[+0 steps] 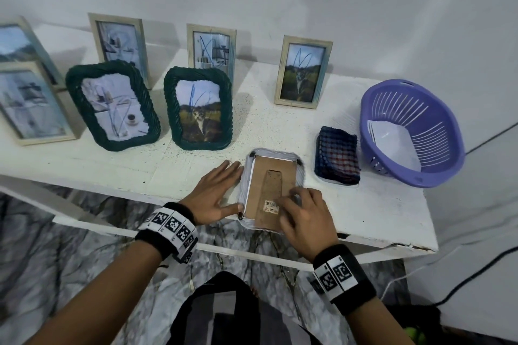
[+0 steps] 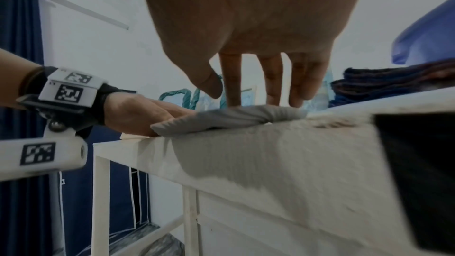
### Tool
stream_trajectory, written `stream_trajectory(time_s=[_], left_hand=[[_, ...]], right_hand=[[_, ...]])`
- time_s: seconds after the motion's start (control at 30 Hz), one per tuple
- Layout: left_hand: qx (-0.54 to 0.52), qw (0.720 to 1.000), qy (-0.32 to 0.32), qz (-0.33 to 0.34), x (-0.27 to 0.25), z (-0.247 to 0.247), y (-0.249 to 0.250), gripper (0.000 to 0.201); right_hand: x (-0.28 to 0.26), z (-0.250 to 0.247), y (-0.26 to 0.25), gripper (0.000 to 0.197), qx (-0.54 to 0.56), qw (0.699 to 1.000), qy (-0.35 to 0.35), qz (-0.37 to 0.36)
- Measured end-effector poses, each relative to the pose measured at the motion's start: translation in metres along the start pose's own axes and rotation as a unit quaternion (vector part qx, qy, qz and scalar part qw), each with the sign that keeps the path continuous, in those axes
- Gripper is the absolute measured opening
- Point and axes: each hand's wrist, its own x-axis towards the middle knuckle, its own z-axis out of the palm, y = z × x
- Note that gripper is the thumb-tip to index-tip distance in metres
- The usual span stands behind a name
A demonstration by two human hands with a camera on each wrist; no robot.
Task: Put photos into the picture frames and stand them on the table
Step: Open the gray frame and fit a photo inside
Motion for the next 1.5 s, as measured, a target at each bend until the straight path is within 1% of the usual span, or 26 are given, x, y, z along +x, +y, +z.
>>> stream_trajectory(time_s=[0.03, 0.13, 0.17, 0.2, 0.27, 0.37, 0.47, 0.57, 0.67, 0.77, 0.83, 0.93, 0.97, 1.0, 1.03, 1.13, 1.2, 1.3, 1.4, 1.5], left_hand=[[0.003, 1.0, 0.009, 0.006, -0.002, 0.002, 0.001, 0.1], [0.013, 0.999, 0.034, 0.025, -0.006, 0.007, 0.0, 0.08], [0.022, 0.999, 0.038, 0.03, -0.007, 0.008, 0.0, 0.076], [0.03, 0.998, 0.041, 0.034, -0.008, 0.009, -0.001, 0.073], [0.041, 0.997, 0.047, 0.038, -0.009, 0.009, -0.001, 0.071], [0.059, 0.996, 0.055, 0.043, -0.009, 0.01, -0.002, 0.069], [0.079, 0.994, 0.064, 0.049, -0.009, 0.011, -0.003, 0.068], [0.079, 0.992, 0.08, 0.051, -0.009, 0.013, -0.003, 0.068], [0.081, 0.991, 0.09, 0.053, -0.009, 0.016, -0.005, 0.067], [0.08, 0.991, 0.094, 0.055, -0.009, 0.017, -0.006, 0.066], [0.076, 0.991, 0.096, 0.056, -0.009, 0.017, -0.007, 0.066], [0.07, 0.992, 0.092, 0.055, -0.009, 0.017, -0.007, 0.067], [0.069, 0.992, 0.09, 0.055, -0.009, 0.017, -0.008, 0.067], [0.068, 0.992, 0.091, 0.057, -0.009, 0.017, -0.008, 0.068], [0.066, 0.992, 0.092, 0.057, -0.009, 0.016, -0.008, 0.068], [0.06, 0.993, 0.091, 0.056, -0.009, 0.016, -0.009, 0.069], [0.057, 0.993, 0.091, 0.057, -0.009, 0.016, -0.01, 0.069], [0.056, 0.993, 0.092, 0.057, -0.008, 0.017, -0.01, 0.07], [0.049, 0.993, 0.095, 0.056, -0.009, 0.018, -0.01, 0.07], [0.045, 0.992, 0.098, 0.06, -0.009, 0.017, -0.01, 0.07]], right_hand=[[0.003, -0.001, -0.007, 0.035, -0.022, 1.0, -0.001, 0.02], [0.018, -0.004, -0.032, 0.069, -0.096, 0.989, -0.06, 0.095], [0.021, -0.003, -0.039, 0.077, -0.106, 0.985, -0.071, 0.113], [0.023, -0.002, -0.045, 0.08, -0.107, 0.983, -0.077, 0.127], [0.028, -0.001, -0.052, 0.076, -0.089, 0.981, -0.079, 0.151], [0.032, -0.001, -0.053, 0.063, -0.044, 0.981, -0.068, 0.176], [0.031, -0.008, -0.048, 0.055, 0.044, 0.972, -0.056, 0.224], [0.026, -0.015, -0.036, 0.043, 0.169, 0.946, -0.043, 0.273], [0.019, -0.018, -0.026, 0.029, 0.274, 0.915, -0.022, 0.295], [0.01, -0.017, -0.02, 0.027, 0.355, 0.885, 0.0, 0.301], [0.004, -0.019, -0.016, 0.024, 0.408, 0.863, 0.029, 0.295], [-0.006, -0.028, -0.01, 0.032, 0.463, 0.838, 0.069, 0.279], [-0.011, -0.031, -0.005, 0.035, 0.467, 0.839, 0.071, 0.271], [-0.017, -0.035, 0.002, 0.037, 0.458, 0.848, 0.065, 0.259], [-0.022, -0.039, 0.01, 0.041, 0.435, 0.866, 0.052, 0.241], [-0.038, -0.053, 0.043, 0.05, 0.299, 0.938, 0.002, 0.173], [-0.042, -0.065, 0.064, 0.057, 0.226, 0.965, -0.032, 0.132], [-0.045, -0.078, 0.093, 0.069, 0.136, 0.979, -0.103, 0.111], [-0.041, -0.081, 0.112, 0.076, 0.02, 0.979, -0.19, 0.075], [-0.035, -0.076, 0.12, 0.07, -0.063, 0.975, -0.213, 0.031]])
